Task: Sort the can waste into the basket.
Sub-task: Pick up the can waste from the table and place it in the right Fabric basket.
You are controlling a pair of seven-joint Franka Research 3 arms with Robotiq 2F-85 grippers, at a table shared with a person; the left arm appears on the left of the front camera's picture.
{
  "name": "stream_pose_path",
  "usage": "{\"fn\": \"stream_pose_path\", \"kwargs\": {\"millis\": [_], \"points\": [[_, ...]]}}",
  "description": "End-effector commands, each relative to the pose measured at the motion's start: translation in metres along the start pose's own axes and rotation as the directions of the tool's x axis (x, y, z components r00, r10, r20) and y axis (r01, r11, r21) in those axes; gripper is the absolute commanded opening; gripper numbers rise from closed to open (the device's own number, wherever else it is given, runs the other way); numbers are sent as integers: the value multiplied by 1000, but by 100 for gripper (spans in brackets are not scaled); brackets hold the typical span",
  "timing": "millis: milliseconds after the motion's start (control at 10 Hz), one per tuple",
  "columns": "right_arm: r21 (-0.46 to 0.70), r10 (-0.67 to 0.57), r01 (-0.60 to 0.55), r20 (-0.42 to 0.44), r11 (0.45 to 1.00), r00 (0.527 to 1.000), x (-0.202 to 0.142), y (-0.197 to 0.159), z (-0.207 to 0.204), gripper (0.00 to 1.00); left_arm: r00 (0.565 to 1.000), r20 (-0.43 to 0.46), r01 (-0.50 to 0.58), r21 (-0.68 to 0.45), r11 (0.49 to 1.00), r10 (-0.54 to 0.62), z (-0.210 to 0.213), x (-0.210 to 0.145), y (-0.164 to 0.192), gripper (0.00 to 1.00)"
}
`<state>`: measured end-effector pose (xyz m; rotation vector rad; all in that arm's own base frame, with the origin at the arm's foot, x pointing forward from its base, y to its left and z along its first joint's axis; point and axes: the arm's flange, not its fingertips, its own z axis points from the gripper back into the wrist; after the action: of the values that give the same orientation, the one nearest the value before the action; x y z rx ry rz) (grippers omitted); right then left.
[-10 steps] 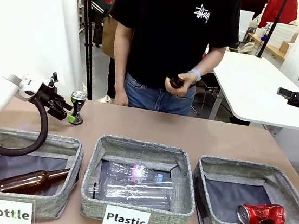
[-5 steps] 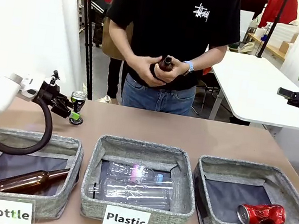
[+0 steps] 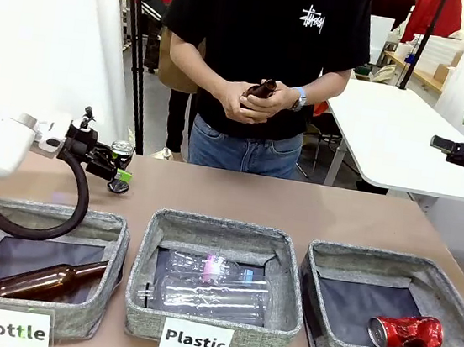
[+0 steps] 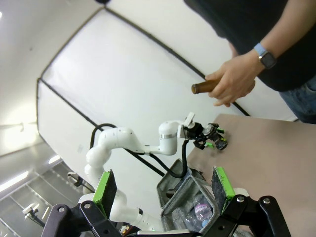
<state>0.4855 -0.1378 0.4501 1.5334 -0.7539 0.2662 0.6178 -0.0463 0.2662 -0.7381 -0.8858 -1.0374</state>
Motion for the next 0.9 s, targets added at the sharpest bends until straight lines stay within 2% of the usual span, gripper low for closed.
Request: {"fn": "stream_pose_path", "kwargs": {"millis": [0,100,200,300,400,600,700,800], "points": [[9,10,-10,-8,1000,1000,0,3,1,100,999,39,-7,-8,1000,7,-2,-5,7,100],[9,10,-10,-8,1000,1000,0,3,1,100,999,52,-7,-10,1000,8,-1,-6,7,62],[9,10,-10,-8,1000,1000,0,3,1,100,998,63,-14,-21,1000,16,-1,-6,7,41],[9,10,-10,-8,1000,1000,0,3,1,100,998,64,-12,-22,1000,14,-2,-5,7,4],[9,10,-10,-8,1000,1000,0,3,1,100,998,67,-8,-22,1000,10,-2,-5,6,0],[9,10,-10,-8,1000,1000,0,3,1,100,997,80,3,-35,999,0,0,-3,2,0],[9,10,-10,-8,1000,1000,0,3,1,100,995,98,12,-52,999,-7,4,0,-1,5],[9,10,-10,-8,1000,1000,0,3,1,100,993,118,22,-68,997,-14,12,5,-5,0]]}}
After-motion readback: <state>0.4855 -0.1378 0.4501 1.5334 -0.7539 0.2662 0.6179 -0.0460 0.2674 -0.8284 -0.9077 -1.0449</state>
